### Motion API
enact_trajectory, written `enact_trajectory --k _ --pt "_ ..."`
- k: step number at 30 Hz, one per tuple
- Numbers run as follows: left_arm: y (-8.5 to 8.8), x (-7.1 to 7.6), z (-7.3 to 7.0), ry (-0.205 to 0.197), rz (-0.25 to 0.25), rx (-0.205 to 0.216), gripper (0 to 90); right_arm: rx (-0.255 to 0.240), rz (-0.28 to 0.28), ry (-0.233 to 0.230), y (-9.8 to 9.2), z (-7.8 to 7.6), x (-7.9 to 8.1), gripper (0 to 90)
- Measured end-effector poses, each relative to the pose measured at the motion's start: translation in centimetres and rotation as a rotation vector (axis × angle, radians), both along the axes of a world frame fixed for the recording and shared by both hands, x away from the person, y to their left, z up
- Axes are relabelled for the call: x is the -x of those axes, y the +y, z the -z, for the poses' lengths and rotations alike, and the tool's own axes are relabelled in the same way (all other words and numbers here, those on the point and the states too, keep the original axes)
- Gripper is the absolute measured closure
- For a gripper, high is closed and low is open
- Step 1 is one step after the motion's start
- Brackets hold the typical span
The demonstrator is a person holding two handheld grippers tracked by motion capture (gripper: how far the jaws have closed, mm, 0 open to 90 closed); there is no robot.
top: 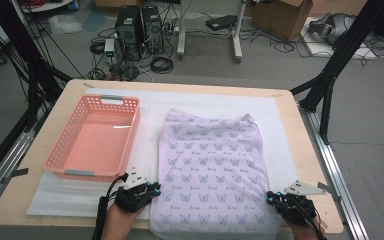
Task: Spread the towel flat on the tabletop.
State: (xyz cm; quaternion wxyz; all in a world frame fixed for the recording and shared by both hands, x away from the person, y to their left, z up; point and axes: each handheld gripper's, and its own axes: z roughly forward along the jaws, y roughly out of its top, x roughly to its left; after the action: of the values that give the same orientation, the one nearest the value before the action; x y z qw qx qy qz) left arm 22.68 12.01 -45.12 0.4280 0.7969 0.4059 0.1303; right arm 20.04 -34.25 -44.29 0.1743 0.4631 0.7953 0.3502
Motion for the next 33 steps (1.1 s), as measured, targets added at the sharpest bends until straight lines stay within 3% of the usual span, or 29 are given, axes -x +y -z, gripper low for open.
enact_trajectory --k 8,11,14,16,18,19,21,23,27,28,30,31,32,33 --pt "1.3 2.4 -0.4 0.019 0.034 0.027 87.4 -0.035 -0.053 0.010 -1.0 -0.6 2.5 88.6" --pt "1.8 3.6 -0.3 0.037 0.051 0.044 87.3 -0.027 -0.072 0.012 -1.4 -0.8 3.7 88.7" --pt "1.6 4.3 -0.3 0.036 0.077 0.034 86.9 -0.040 -0.091 0.025 -1.8 -0.7 5.1 88.5" --pt "1.4 4.0 -0.5 0.009 0.066 0.046 79.5 -0.041 -0.103 0.024 -1.7 -0.6 5.2 86.0" --pt "1.3 3.2 -0.6 -0.010 0.040 0.059 61.1 -0.056 -0.073 0.011 -1.6 -0.8 4.9 74.5" --pt "1.2 2.8 -0.7 -0.021 0.037 0.066 58.2 -0.065 -0.055 -0.003 -1.6 -0.9 4.5 70.1" --pt "1.1 1.7 -0.6 -0.032 0.004 0.067 57.0 -0.065 -0.033 -0.030 -1.4 -1.1 3.6 63.9" --pt "1.1 0.2 -0.5 -0.017 -0.031 0.070 53.9 -0.053 -0.008 -0.050 -1.0 -1.2 2.4 59.7" --pt "0.0 -1.8 -0.2 0.031 -0.029 0.076 51.9 -0.033 0.004 -0.046 0.2 -0.9 0.1 58.7" --pt "-0.4 -2.0 0.0 0.035 -0.013 0.061 52.4 -0.017 -0.002 -0.043 0.5 -0.8 -0.3 61.2" --pt "-1.1 -1.7 0.0 0.003 -0.019 0.010 58.2 0.024 -0.019 -0.018 1.0 -0.3 -0.8 71.8" --pt "-1.0 -1.7 0.0 0.002 -0.017 -0.002 70.8 0.049 -0.029 -0.009 1.2 -0.1 -0.9 76.6" --pt "-0.9 -1.6 0.0 0.020 -0.017 0.015 83.5 0.041 -0.035 -0.017 1.2 0.0 -0.9 87.5" --pt "-0.8 -1.4 -0.1 0.024 -0.017 0.010 86.5 0.038 -0.042 -0.011 1.2 -0.1 -0.8 87.9"
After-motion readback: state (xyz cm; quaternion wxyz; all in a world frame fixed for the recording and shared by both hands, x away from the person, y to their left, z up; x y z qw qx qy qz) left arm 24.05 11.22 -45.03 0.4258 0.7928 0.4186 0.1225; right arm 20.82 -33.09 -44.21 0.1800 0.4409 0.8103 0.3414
